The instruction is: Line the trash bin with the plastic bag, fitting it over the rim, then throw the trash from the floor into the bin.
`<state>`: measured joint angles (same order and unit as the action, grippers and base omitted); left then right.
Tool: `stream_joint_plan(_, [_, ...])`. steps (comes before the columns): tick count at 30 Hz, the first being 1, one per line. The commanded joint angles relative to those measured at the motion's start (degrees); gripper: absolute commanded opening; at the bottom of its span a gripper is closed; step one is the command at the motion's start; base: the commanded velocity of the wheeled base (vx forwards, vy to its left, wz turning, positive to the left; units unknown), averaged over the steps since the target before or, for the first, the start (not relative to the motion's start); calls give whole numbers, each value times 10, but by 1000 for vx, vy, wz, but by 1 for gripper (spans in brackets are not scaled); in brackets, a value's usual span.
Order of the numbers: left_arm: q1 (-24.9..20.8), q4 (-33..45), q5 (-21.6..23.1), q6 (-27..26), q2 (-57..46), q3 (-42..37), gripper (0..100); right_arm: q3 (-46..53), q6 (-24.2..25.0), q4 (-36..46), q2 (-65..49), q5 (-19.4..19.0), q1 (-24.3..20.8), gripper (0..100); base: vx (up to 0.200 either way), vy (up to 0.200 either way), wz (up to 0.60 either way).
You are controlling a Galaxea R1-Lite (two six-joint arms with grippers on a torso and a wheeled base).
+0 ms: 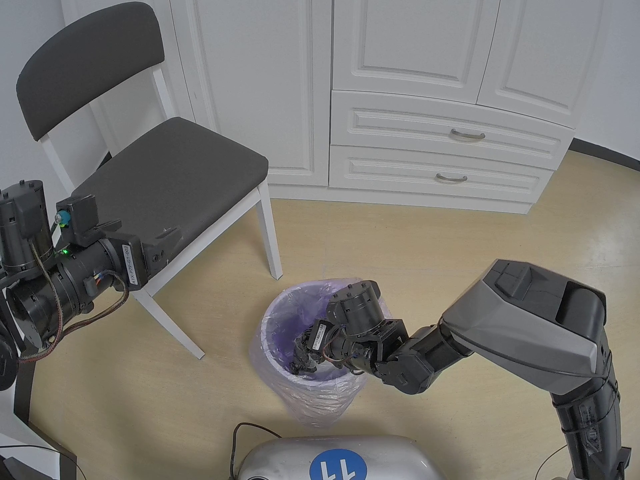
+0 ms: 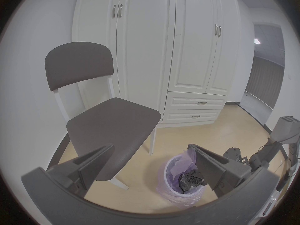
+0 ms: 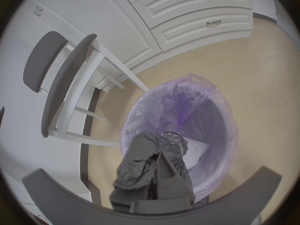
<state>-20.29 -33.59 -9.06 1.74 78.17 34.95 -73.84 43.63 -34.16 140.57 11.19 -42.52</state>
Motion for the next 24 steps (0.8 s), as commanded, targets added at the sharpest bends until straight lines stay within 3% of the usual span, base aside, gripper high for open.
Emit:
stream_joint_plan(1, [0,-8,-1,0,5,-1,100,-26,3,-2,26,1,3,0,0,0,0])
stream_joint_plan(10, [-1,-13,-1,0,17,-2,100,-124,36,-48,89,74,9,0,0,0,0])
stream_joint_plan(19, [-1,-32,-1,-1,28,-10,100,-104,32,-164,97,81,10,0,0,0,0])
stream_joint_plan(24, [-1,-32,-1,-1,26,-9,100,-65,-11,-164,74,81,8,0,0,0,0])
